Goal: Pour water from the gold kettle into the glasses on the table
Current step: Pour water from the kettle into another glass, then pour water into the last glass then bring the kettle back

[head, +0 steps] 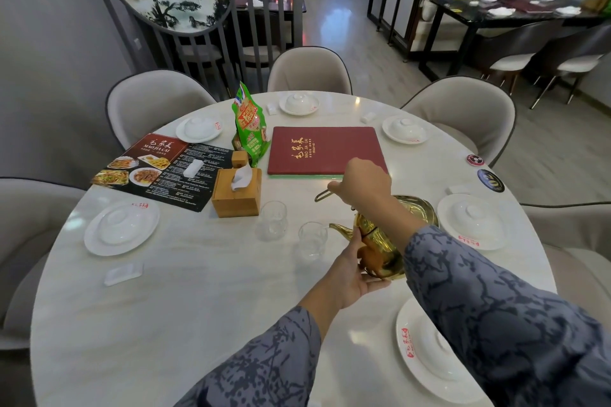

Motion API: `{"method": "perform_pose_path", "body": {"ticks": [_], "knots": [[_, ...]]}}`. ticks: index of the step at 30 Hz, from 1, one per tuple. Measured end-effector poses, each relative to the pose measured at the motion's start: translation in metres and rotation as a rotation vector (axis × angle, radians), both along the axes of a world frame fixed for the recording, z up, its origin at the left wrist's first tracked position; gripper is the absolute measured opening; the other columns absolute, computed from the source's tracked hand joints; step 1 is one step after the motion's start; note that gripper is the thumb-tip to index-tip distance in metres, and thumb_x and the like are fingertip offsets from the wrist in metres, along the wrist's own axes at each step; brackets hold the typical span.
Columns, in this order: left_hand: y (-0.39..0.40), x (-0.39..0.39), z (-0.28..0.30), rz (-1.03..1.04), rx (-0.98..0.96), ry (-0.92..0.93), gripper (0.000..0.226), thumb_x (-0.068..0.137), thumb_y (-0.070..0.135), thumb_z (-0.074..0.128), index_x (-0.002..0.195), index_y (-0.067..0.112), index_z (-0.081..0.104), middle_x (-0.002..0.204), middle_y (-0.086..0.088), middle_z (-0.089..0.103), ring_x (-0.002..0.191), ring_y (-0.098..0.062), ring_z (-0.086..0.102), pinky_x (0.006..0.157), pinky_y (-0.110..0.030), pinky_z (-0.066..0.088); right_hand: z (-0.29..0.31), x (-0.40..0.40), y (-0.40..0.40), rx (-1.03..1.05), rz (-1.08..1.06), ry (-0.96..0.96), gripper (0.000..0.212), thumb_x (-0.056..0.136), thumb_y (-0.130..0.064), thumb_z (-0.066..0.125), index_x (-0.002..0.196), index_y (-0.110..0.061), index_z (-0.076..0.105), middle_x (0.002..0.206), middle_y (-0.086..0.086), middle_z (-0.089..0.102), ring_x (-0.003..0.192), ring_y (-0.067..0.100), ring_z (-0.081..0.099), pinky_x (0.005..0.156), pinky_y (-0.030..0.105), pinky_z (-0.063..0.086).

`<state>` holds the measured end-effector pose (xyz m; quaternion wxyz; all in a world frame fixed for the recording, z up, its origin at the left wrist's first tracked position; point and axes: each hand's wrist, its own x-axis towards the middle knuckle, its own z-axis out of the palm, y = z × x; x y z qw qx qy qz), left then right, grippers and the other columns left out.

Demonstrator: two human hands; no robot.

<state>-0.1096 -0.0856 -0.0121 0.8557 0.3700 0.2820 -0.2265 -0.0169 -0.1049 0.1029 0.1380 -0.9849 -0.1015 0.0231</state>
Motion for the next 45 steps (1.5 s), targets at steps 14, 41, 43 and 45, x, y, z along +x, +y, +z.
{"method": "perform_pose_path", "body": {"ticks": [14, 41, 43, 45], "knots": [[0.006, -0.003, -0.012, -0.001, 0.011, 0.024, 0.071, 0.087, 0.06, 0.057, 0.143, 0.022, 0.037, 0.15, -0.016, 0.042, 0.132, -0.041, 0.049, 0.106, -0.053, 0.047, -0.021, 0.001, 0.001, 0.024, -0.037, 0.045, 0.041, 0.086, -0.037, 0.067, 0.061, -0.012, 0.047, 0.057, 0.001, 0.055, 0.053, 0.021, 0.053, 0.051, 0.026, 0.041], [0.028, -0.005, 0.002, -0.069, 0.37, -0.011, 0.062, 0.084, 0.064, 0.058, 0.127, 0.02, 0.049, 0.119, -0.005, 0.059, 0.119, -0.031, 0.058, 0.1, -0.048, 0.053, -0.024, -0.006, -0.034, 0.393, -0.112, -0.021, 0.049, 0.087, -0.04, 0.067, 0.055, -0.008, 0.049, 0.046, 0.002, 0.039, 0.043, 0.018, 0.036, 0.044, 0.025, 0.03], [0.033, -0.001, 0.008, -0.056, 0.377, -0.024, 0.06, 0.085, 0.064, 0.057, 0.126, 0.02, 0.048, 0.118, -0.005, 0.059, 0.118, -0.031, 0.059, 0.099, -0.047, 0.054, -0.017, -0.003, -0.028, 0.401, -0.088, -0.044, 0.048, 0.087, -0.041, 0.068, 0.056, -0.008, 0.051, 0.045, 0.001, 0.04, 0.042, 0.018, 0.036, 0.043, 0.025, 0.03], [0.038, 0.002, 0.013, -0.037, 0.376, -0.031, 0.059, 0.085, 0.064, 0.057, 0.125, 0.021, 0.049, 0.12, -0.005, 0.059, 0.121, -0.032, 0.058, 0.099, -0.047, 0.054, -0.01, 0.001, -0.019, 0.409, -0.061, -0.054, 0.049, 0.086, -0.042, 0.068, 0.055, -0.009, 0.05, 0.041, -0.002, 0.037, 0.04, 0.016, 0.033, 0.041, 0.024, 0.028]]}}
